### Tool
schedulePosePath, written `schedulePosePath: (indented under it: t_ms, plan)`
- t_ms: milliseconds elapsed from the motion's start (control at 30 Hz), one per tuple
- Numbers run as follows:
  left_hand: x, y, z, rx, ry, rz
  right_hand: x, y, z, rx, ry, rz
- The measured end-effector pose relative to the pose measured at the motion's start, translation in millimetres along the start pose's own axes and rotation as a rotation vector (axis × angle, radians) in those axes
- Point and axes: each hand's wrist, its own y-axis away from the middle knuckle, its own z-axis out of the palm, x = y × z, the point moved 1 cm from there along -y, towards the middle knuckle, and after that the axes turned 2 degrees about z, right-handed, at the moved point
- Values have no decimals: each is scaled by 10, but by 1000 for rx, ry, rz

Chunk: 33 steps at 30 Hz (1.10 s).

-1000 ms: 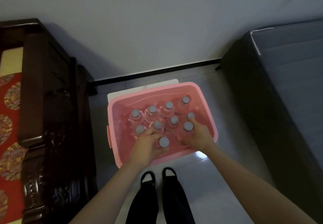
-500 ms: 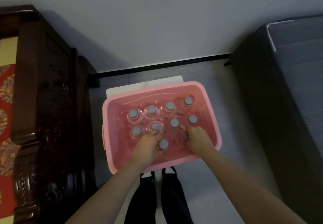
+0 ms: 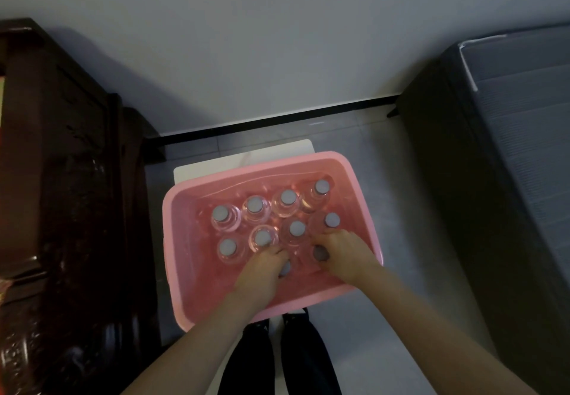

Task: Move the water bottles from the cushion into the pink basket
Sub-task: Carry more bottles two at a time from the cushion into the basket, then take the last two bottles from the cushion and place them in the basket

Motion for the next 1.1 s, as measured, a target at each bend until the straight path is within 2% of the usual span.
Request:
schedulePosePath:
  t_ms: [167,333,433,500,600,733,933,1100]
  plan:
    - [43,-100,61,-23,-34,16,24,39,29,33,-114,-19]
    - [63,-137,-64,-150,-57,12,96,107,-12,14,-174,31]
    - [199,-136,-454,-165,-12,31,113,195,-315,122,-216,97]
    - [344,-121,-887,-53,28,27,69,267,-664,235,-258,116]
    - [503,-62,-1562,255,47,-25,-68,292,-1198,479,-283,29]
    - [555,243,-2304,611,-55,-63,-537,268,-1864,637,-228,-133]
    - [493,1241,-2801,873,-221,-167,-1524,441,-2291,755,-100,-345]
    - [349,2465,-2954,1001,-279,-402,-2484,682,-2216,710,-37,-527]
